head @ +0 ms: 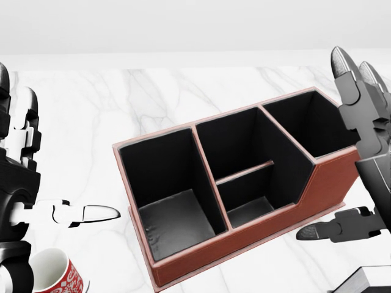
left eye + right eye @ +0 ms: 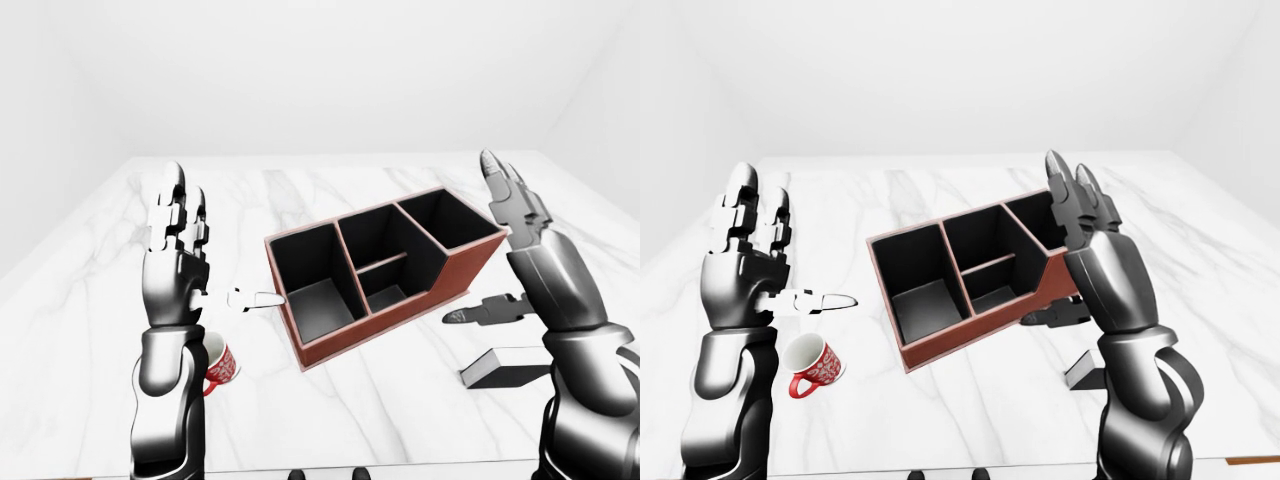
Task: Pick up the book and place it in the back compartment of the caddy.
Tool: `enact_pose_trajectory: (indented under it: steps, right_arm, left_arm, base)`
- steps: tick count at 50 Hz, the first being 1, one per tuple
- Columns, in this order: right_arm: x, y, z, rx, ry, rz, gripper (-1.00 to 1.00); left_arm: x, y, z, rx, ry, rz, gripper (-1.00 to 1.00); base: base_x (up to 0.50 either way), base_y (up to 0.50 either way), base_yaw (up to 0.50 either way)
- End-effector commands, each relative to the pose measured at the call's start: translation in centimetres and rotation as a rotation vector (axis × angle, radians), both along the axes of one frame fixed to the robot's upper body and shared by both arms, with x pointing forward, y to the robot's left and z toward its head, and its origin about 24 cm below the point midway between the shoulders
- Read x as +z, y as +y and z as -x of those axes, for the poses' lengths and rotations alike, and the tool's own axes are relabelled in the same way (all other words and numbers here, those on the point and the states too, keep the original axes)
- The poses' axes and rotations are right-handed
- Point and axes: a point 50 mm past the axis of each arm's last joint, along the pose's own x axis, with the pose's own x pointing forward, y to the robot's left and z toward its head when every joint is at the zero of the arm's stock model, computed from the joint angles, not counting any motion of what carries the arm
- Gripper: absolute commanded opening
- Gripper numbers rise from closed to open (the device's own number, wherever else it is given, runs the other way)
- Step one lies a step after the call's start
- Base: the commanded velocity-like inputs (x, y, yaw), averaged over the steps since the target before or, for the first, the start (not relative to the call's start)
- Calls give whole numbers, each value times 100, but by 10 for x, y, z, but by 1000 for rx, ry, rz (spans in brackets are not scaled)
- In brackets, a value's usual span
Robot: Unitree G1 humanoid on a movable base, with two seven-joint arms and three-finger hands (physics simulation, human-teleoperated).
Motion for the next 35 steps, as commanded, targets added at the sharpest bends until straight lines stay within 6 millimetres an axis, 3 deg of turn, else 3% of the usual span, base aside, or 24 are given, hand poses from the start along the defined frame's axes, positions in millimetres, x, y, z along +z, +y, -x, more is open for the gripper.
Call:
enact_pose_trajectory:
  steps: [1,35]
  right_arm:
    - [-5,-7,1,-77,72,86,100]
    - [-32,-28,4,-220,306,173,100]
  left_arm:
    - [0,0,0,1,-1,-1,100]
    - [-3,0,-1,4,15,-3,100]
  base:
    - [0,0,0]
    - [0,0,0]
